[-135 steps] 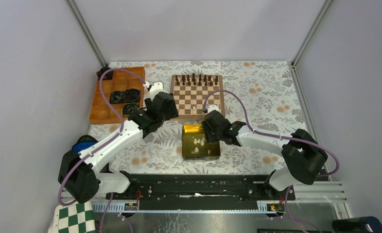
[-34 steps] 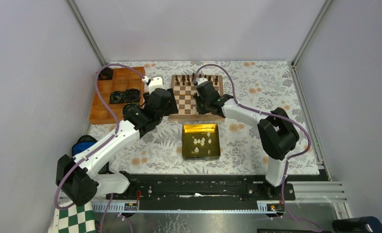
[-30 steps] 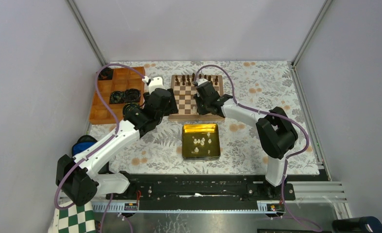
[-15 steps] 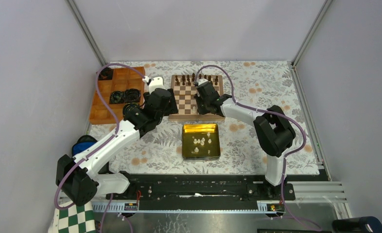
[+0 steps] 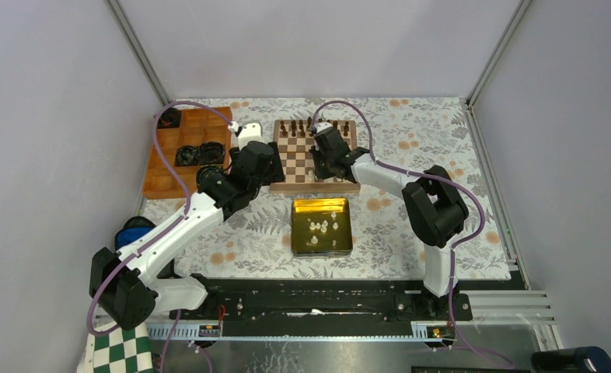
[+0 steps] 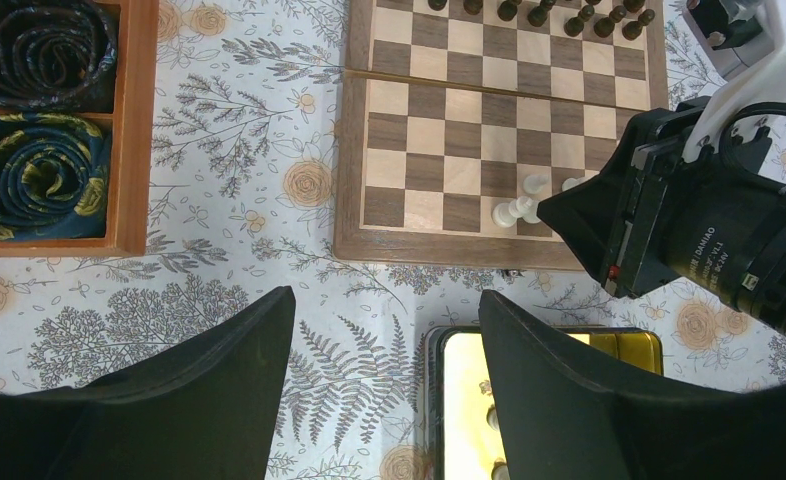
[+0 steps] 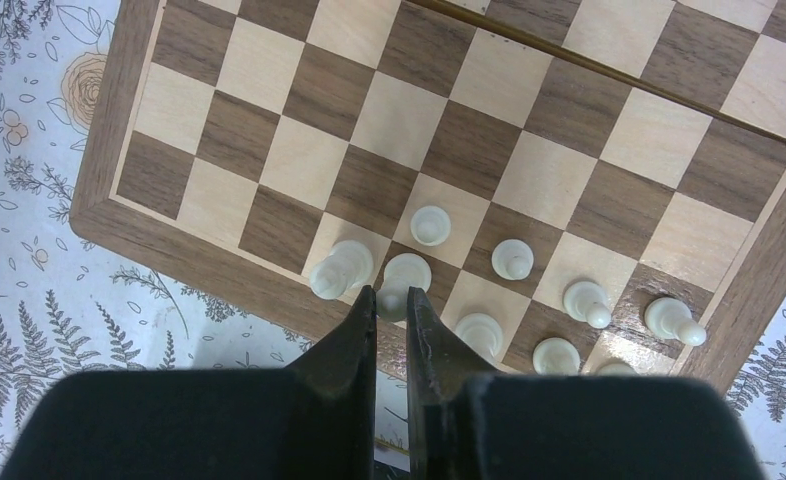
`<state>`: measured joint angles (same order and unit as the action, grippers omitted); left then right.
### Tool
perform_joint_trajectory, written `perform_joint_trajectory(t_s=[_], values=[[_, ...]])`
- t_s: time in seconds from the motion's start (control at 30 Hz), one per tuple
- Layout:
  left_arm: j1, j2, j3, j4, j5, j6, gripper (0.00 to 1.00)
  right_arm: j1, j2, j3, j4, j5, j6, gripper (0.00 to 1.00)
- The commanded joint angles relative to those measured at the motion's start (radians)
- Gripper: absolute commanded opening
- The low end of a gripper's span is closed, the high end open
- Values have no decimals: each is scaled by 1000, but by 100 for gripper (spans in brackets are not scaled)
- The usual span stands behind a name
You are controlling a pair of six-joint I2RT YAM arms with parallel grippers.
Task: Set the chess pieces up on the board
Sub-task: Place the chess piece on the chessboard.
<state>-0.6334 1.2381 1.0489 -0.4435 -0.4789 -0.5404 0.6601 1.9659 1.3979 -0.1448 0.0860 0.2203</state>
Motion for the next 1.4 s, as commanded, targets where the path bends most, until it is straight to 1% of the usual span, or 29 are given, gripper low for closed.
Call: perform_joint_trajectory(t_s=[0.0, 0.8, 1.37], values=[[5, -12, 3, 46, -14, 20, 75, -13, 2, 34, -7, -6, -13, 0], [5, -36, -11, 42, -11, 10, 75, -13, -23, 9, -33, -24, 1, 0], [5, -23, 0, 43, 1, -7, 75, -13, -52, -9, -55, -38, 1, 0]])
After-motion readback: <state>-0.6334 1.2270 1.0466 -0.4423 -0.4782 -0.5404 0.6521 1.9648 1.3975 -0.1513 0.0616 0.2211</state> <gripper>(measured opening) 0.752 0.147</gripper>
